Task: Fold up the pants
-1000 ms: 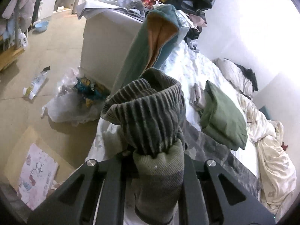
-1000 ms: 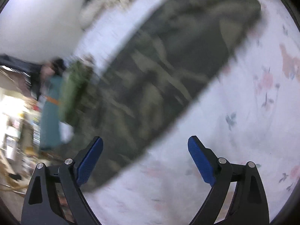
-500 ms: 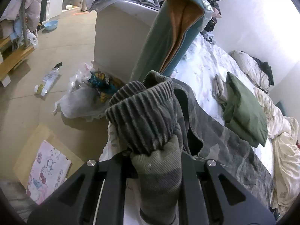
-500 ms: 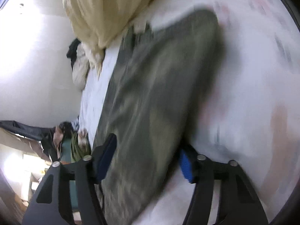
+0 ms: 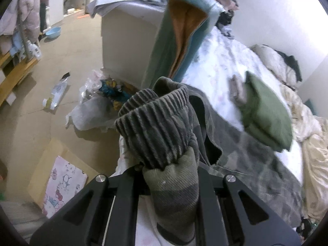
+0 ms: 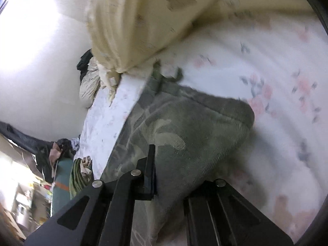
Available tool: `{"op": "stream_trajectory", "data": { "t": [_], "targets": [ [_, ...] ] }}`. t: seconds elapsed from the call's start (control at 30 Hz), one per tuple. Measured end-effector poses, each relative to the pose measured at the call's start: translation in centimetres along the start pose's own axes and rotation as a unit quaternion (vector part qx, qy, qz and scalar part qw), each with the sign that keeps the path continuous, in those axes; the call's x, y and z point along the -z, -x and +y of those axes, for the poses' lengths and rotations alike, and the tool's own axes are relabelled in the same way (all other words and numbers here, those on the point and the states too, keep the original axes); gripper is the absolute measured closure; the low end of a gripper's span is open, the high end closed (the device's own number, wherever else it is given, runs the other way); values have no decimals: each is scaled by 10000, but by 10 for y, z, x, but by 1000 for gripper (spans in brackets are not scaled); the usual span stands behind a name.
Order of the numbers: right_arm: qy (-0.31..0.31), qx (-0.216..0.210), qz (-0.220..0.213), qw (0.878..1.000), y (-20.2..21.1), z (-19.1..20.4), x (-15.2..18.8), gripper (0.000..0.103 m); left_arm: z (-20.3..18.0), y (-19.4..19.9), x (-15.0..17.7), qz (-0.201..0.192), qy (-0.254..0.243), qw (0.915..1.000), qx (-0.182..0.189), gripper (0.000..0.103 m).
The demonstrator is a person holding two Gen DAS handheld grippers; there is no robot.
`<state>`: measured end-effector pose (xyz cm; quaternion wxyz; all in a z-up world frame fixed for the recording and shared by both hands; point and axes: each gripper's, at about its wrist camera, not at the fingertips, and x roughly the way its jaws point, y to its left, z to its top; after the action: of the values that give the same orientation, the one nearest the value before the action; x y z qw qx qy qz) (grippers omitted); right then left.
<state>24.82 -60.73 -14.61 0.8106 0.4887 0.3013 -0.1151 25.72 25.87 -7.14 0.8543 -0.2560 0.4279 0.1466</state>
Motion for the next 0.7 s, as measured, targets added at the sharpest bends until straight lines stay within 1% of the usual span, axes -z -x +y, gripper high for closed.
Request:
{"op": "stream_trajectory", "data": {
  "t": [0.1, 0.17, 0.2, 0.27, 0.33, 0.37, 0.4, 0.43, 0.47, 0.5, 0.57, 0.6, 0.63, 0.7],
  "targets": [
    [95, 115, 18, 9999, 22, 10, -3, 100, -10, 27, -10, 73, -275, 9994, 181, 95],
    [173, 197, 54, 9996, 35, 14, -2, 100, -11, 44, -13, 113, -339, 9988, 337, 95],
    [174, 249, 45, 9995, 48, 17, -2, 100, -10, 51, -14, 129, -377, 9985, 384, 95],
    [243, 395, -26, 9989, 70, 22, -2, 100, -1, 69, -14, 216, -420, 9978, 473, 95],
    [187, 491, -15, 9986, 92, 18, 1, 100, 14, 82, -11, 400, -339, 9972, 526, 95],
    [131, 722, 6, 9973, 109, 12, 7, 100, 24, 88, -8, 542, -279, 9969, 503, 95],
    [-37, 891, 58, 9960, 123, 2, 13, 101, 35, 94, -3, 741, -272, 9958, 454, 95],
    [-189, 1057, 84, 9942, 134, -6, 19, 101, 43, 98, 2, 861, -318, 9949, 425, 95],
    [-521, 1467, 96, 9878, 151, -21, 30, 101, 51, 99, 8, 952, -331, 9942, 371, 95],
    [-728, 1724, 103, 9823, 162, -32, 39, 101, 58, 100, 14, 1060, -338, 9933, 301, 95],
    [-1048, 1998, 179, 9740, 170, -49, 49, 101, 70, 94, 31, 1298, -437, 9903, 238, 95],
    [-1064, 2057, 247, 9725, 170, -52, 49, 101, 71, 90, 39, 1382, -581, 9886, 167, 95],
    [-902, 2219, 447, 9699, 162, -52, 50, 101, 72, 83, 50, 1501, -763, 9857, -29, 95],
    [-588, 2549, 713, 9625, 150, -49, 53, 100, 74, 73, 59, 1742, -779, 9815, -181, 94]
  ]
}}
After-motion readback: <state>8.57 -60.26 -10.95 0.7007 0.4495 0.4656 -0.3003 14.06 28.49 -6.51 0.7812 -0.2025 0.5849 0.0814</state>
